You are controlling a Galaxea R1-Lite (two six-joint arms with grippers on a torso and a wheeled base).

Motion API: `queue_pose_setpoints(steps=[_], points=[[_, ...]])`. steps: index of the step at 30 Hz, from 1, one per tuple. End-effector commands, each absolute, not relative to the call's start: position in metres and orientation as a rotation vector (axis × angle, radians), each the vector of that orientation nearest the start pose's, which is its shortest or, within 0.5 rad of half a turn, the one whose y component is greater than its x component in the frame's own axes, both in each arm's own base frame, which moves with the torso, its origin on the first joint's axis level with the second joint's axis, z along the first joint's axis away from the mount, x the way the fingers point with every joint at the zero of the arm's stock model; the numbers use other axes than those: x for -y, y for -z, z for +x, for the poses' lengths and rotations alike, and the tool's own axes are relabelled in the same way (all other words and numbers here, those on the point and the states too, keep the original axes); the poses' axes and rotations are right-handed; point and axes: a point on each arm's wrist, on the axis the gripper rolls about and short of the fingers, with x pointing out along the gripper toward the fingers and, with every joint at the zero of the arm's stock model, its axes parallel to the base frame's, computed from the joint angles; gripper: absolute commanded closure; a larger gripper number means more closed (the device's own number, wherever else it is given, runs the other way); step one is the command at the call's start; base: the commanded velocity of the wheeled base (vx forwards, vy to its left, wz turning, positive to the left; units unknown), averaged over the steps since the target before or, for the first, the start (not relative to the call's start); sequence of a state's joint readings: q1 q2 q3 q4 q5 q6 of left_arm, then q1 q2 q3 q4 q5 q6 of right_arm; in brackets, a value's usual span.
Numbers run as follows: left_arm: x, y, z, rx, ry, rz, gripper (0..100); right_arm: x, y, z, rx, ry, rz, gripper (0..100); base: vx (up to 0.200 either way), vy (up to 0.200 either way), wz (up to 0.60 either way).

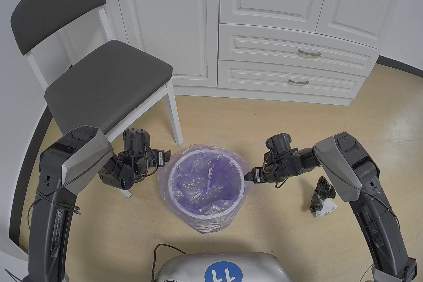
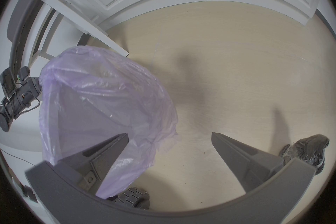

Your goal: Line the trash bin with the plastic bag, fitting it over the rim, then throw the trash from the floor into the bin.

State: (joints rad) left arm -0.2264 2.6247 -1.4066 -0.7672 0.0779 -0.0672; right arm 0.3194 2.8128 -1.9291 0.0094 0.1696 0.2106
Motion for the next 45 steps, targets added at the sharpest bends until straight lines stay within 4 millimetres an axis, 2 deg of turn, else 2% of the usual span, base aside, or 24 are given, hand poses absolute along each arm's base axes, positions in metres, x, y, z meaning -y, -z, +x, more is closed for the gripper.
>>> queue_pose_setpoints(steps=[1,18,23,27,32,33,38,41,45], points=[[0.107,0.043,0.472,-0.468,0.134,0.006,0,-0.168,0.099,0.491,-0.987,-0.355,0.107,0,0.000,0.000,0.00],[0.107,0.067,0.469,-0.527,0.149,0.043,0,-0.169,0.102,0.491,-0.980,-0.366,0.085,0,0.000,0.000,0.00],[0.107,0.078,0.469,-0.562,0.164,0.051,0,-0.166,0.103,0.492,-0.975,-0.312,0.075,0,0.000,0.000,0.00],[0.108,0.079,0.473,-0.592,0.174,0.053,0,-0.166,0.103,0.492,-0.975,-0.290,0.087,0,0.000,0.000,0.00],[0.111,0.085,0.488,-0.624,0.187,0.055,0,-0.164,0.102,0.493,-0.965,-0.243,0.083,0,0.000,0.000,0.00],[0.113,0.091,0.498,-0.618,0.184,0.055,0,-0.164,0.102,0.494,-0.956,-0.235,0.083,0,0.000,0.000,0.00],[0.113,0.106,0.519,-0.635,0.199,0.119,0,-0.162,0.103,0.495,-0.955,-0.230,0.083,0,0.000,0.000,0.00],[0.114,0.111,0.526,-0.633,0.202,0.128,0,-0.161,0.102,0.495,-0.953,-0.228,0.084,0,0.000,0.000,0.00],[0.117,0.117,0.524,-0.663,0.209,0.135,0,-0.161,0.102,0.495,-0.953,-0.229,0.083,0,0.000,0.000,0.00]])
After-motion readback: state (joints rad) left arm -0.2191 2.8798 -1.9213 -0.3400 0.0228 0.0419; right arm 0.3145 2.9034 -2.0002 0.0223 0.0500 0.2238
